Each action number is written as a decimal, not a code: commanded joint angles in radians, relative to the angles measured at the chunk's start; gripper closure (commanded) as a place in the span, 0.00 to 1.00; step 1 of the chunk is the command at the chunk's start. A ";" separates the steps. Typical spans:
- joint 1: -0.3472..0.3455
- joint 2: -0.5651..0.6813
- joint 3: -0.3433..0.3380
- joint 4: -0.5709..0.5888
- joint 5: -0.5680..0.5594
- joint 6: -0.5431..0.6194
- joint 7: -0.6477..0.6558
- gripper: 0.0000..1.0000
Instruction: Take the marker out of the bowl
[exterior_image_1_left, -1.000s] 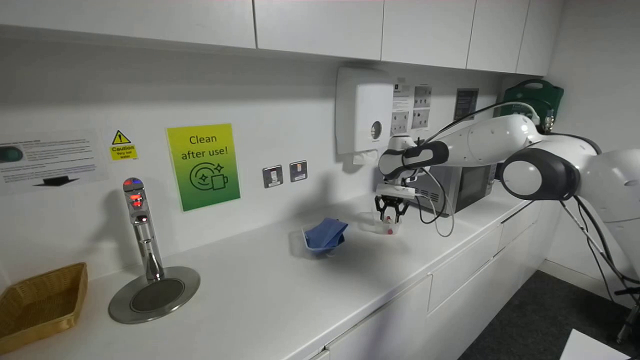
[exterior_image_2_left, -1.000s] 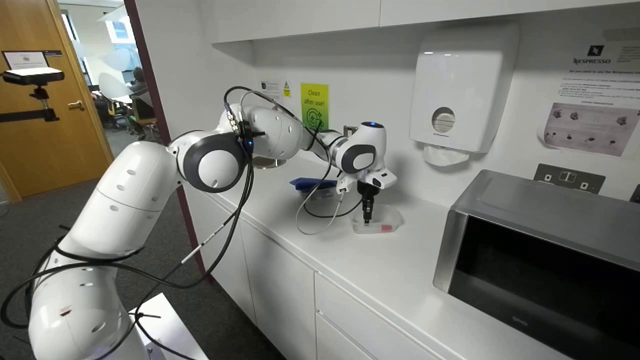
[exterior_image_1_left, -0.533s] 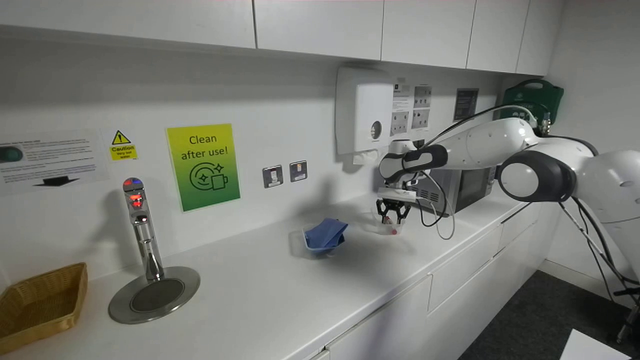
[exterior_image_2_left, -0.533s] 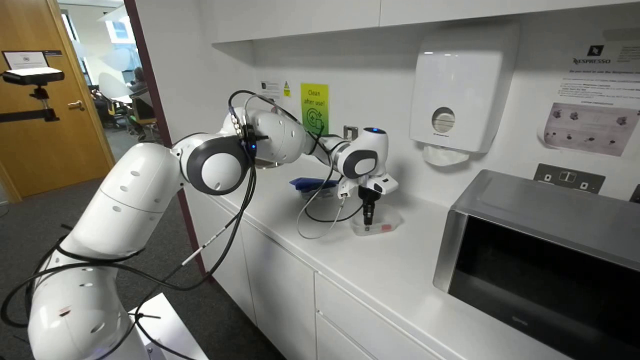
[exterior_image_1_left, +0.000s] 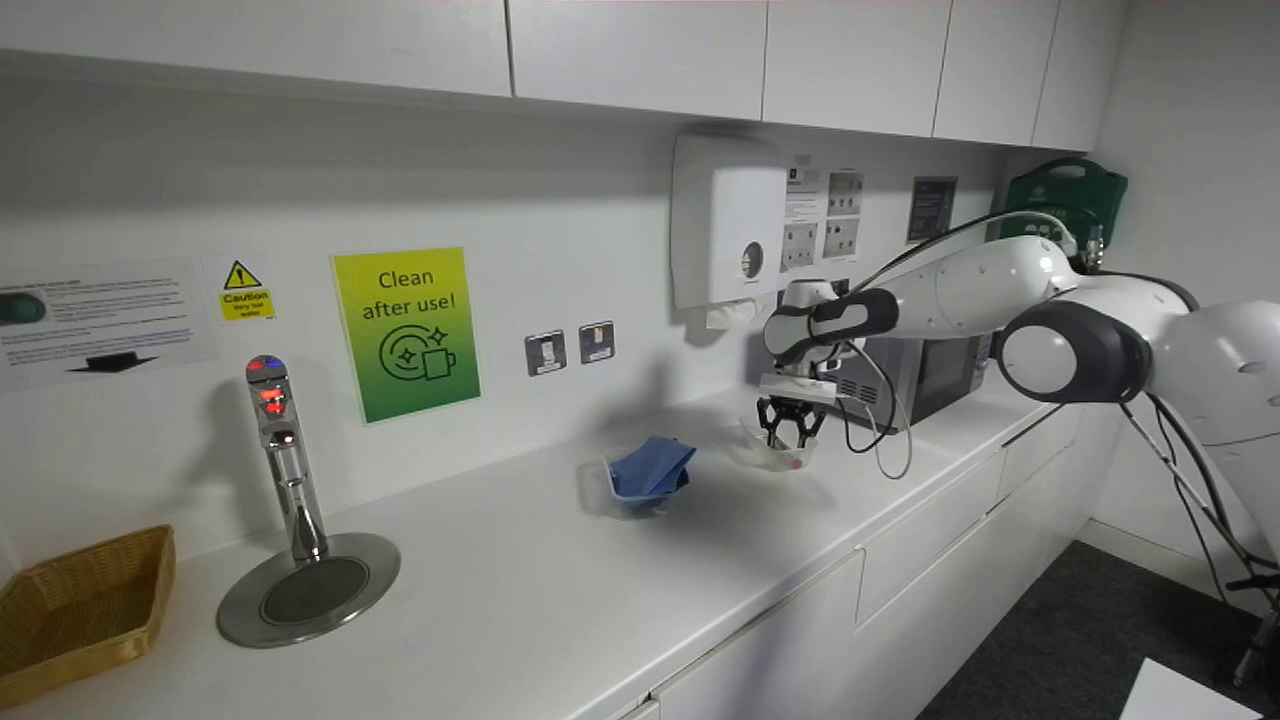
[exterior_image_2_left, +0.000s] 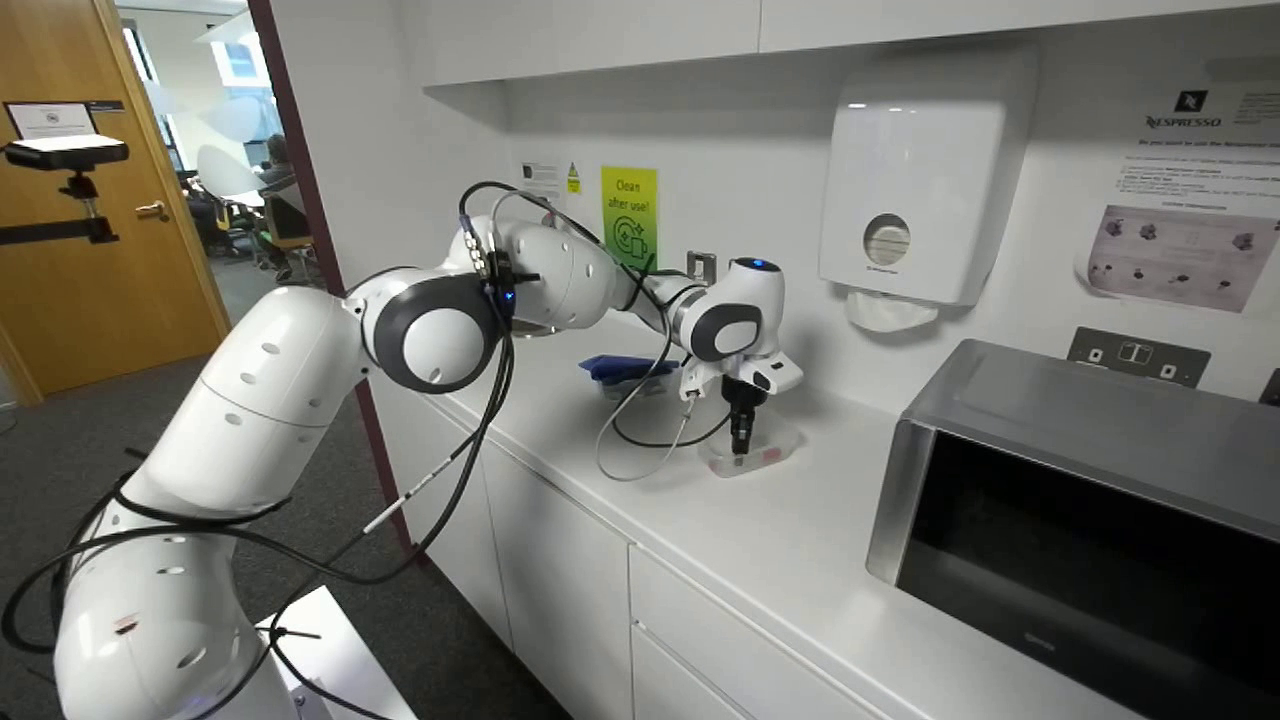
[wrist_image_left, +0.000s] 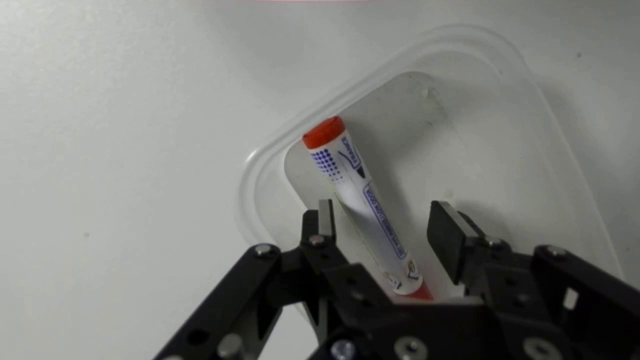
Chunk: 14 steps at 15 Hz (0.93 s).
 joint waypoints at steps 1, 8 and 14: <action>-0.022 0.009 0.012 0.030 0.023 -0.031 -0.044 0.42; -0.018 0.022 0.005 0.044 -0.001 -0.123 -0.140 0.45; -0.012 0.017 -0.003 0.050 -0.008 -0.154 -0.184 0.97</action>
